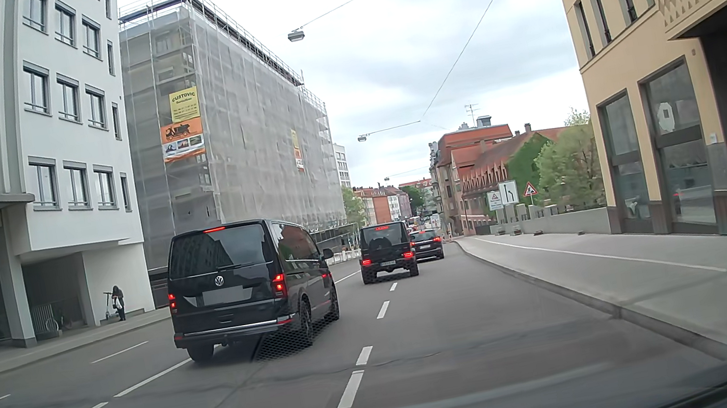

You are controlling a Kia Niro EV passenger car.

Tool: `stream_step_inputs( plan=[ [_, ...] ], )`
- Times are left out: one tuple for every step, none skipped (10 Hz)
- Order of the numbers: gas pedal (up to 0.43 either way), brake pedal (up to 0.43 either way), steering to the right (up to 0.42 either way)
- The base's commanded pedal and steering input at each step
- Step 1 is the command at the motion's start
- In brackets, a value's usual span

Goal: Follow the waypoints while adhering to traffic rules and regulations

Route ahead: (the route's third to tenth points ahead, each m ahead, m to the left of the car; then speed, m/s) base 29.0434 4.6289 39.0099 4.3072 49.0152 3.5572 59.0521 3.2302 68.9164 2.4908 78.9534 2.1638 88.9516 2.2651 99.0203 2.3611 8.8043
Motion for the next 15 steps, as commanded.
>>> stream_step_inputs(
  plan=[
    [0.020,0.000,0.001],
    [0.028,0.000,0.000],
    [0.028,0.000,0.001],
    [0.028,0.000,0.000],
    [0.028,0.000,0.000],
    [0.020,0.000,0.000],
    [0.020,0.000,0.000],
    [0.000,0.000,0.000],
    [0.000,0.000,0.000],
    [0.000,0.000,0.000],
    [0.000,0.000,0.000],
    [0.000,0.000,0.000],
    [0.000,0.000,0.000],
    [0.000,0.000,0.000],
    [0.000,0.000,0.000]
  ],
)
